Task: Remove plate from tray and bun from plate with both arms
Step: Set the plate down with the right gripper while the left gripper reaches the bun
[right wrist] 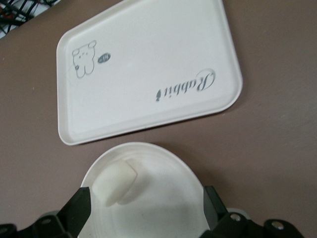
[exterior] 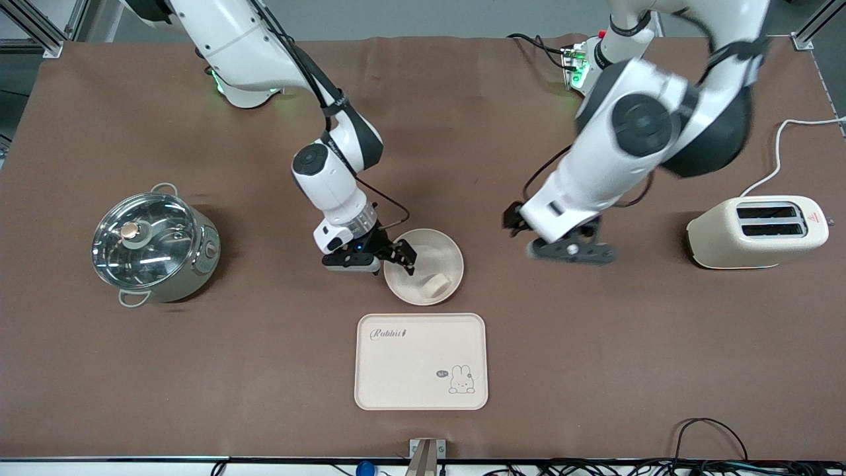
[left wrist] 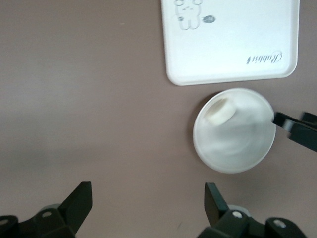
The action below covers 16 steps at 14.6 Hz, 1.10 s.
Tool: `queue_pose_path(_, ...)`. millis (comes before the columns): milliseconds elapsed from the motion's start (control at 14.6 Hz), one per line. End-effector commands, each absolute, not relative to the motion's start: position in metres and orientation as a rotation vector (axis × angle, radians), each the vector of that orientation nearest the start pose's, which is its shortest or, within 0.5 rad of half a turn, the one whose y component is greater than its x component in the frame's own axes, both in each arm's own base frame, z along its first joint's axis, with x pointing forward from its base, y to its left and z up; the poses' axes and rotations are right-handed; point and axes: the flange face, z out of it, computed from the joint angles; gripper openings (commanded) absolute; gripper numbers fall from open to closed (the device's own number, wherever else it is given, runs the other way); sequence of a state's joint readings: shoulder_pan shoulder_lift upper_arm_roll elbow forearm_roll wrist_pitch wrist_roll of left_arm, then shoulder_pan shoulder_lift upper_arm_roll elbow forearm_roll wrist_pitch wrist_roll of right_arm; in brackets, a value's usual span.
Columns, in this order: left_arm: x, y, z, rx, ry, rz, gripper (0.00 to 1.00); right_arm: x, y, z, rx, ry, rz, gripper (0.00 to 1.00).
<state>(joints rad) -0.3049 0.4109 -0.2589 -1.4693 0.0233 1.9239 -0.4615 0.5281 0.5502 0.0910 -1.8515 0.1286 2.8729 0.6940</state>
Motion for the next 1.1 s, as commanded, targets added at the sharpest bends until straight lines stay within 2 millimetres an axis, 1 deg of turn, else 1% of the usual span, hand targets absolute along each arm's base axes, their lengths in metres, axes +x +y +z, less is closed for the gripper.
queue_pose_path(0,0.595,-0.388,0.406,-3.232,0.122,-0.076,1.0,0.575,0.34,0.332,-2.785,0.299,-0.38,1.0)
queue_pose_path(69,0.591,-0.407,0.385,-3.239,0.096,-0.091,1.0,0.58,0.321,0.352,-2.812,0.289,-0.358,1.0)
queue_pose_path(137,0.585,-0.428,0.359,-3.25,0.07,-0.115,1.0,0.582,0.304,0.371,-2.834,0.289,-0.335,1.0)
queue_pose_path(275,0.579,-0.457,0.321,-3.256,0.074,-0.22,1.0,0.583,0.269,0.409,-2.869,0.312,-0.291,1.0)
queue_pose_path(343,0.58,-0.465,0.305,-3.271,0.056,-0.295,1.0,0.585,0.245,0.429,-2.878,0.346,-0.28,1.0)
queue_pose_path(412,0.583,-0.469,0.29,-3.28,0.069,-0.359,1.0,0.587,0.222,0.443,-2.89,0.367,-0.268,1.0)
queue_pose_path(549,0.581,-0.477,0.256,-3.28,0.139,-0.414,1.0,0.587,0.179,0.472,-2.923,0.342,-0.243,1.0)
queue_pose_path(618,0.577,-0.481,0.245,-3.279,0.155,-0.422,1.0,0.586,0.16,0.479,-2.942,0.348,-0.199,1.0)
queue_pose_path(686,0.575,-0.483,0.235,-3.281,0.147,-0.422,1.0,0.585,0.146,0.482,-2.957,0.357,-0.152,1.0)
queue_pose_path(824,0.566,-0.494,0.226,-3.287,0.149,-0.422,1.0,0.587,0.113,0.498,-2.968,0.393,-0.106,1.0)
queue_pose_path(1029,0.562,-0.495,0.218,-3.277,0.162,-0.412,0.99,0.587,0.082,0.524,-2.98,0.408,-0.05,1.0)
